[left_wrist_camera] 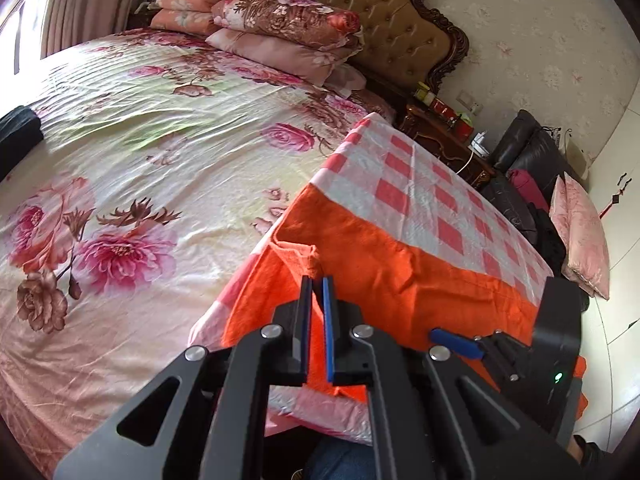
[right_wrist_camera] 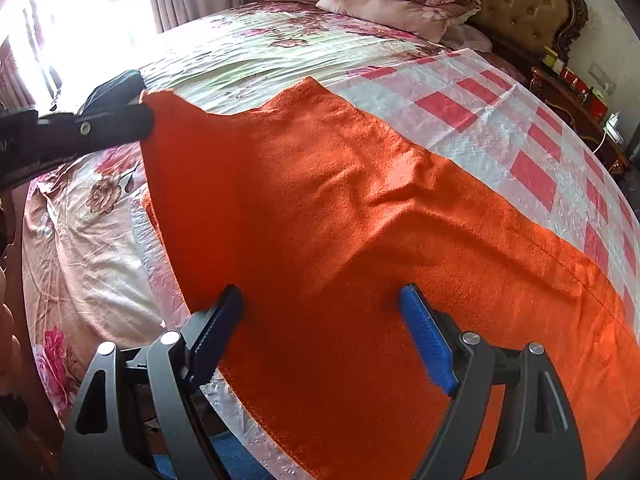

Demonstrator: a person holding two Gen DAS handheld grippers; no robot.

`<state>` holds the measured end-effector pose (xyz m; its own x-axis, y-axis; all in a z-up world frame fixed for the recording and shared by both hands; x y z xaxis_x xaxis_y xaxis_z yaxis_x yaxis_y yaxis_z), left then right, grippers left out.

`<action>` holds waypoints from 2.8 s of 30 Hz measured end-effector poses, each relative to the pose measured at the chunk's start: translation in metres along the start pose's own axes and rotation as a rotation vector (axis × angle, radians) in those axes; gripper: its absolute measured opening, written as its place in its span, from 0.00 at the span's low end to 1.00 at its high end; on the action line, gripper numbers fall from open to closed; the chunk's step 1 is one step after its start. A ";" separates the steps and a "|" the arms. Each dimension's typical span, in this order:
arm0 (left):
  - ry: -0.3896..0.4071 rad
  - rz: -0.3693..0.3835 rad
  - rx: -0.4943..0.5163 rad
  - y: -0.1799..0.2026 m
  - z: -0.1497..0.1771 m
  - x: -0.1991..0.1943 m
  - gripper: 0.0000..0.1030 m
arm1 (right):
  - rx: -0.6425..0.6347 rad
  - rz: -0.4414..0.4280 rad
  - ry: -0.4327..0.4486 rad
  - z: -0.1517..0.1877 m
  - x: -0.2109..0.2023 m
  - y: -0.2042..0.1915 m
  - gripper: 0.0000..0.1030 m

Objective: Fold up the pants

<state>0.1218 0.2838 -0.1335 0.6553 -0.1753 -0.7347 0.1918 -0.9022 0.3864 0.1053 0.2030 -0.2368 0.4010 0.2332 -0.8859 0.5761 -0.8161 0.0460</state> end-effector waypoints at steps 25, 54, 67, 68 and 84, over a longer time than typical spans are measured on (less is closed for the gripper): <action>-0.131 -0.182 0.028 -0.033 0.029 0.036 0.18 | 0.067 0.063 0.089 -0.003 -0.022 0.021 0.78; 0.115 -0.301 0.699 0.138 0.097 0.006 0.24 | 0.311 -0.496 -0.322 -0.102 0.030 0.059 0.06; 0.054 -0.092 0.607 0.140 0.139 -0.001 0.68 | 0.834 -0.559 -0.137 0.076 -0.033 0.207 0.08; 0.044 -0.092 0.622 0.144 0.142 0.004 0.68 | 0.855 -0.560 -0.161 0.088 -0.028 0.211 0.10; 0.068 -0.239 0.859 0.180 0.186 0.019 0.65 | 0.660 -0.300 -0.042 0.098 -0.051 0.196 0.61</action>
<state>0.0330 0.0448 -0.1822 0.7150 0.0541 -0.6971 -0.2668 -0.9005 -0.3436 0.1283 -0.0206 -0.2280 0.2581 0.4877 -0.8340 0.1017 -0.8722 -0.4785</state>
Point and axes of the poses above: each gripper's, at about its wrist camera, not at the fingertips, and x roughly the way its jaws point, y to its right, z to its underside, the point moved 1 cm from there along x, roughly the way its jaws point, and after that the axes turned 5 degrees about -y, right-handed, at the moved point
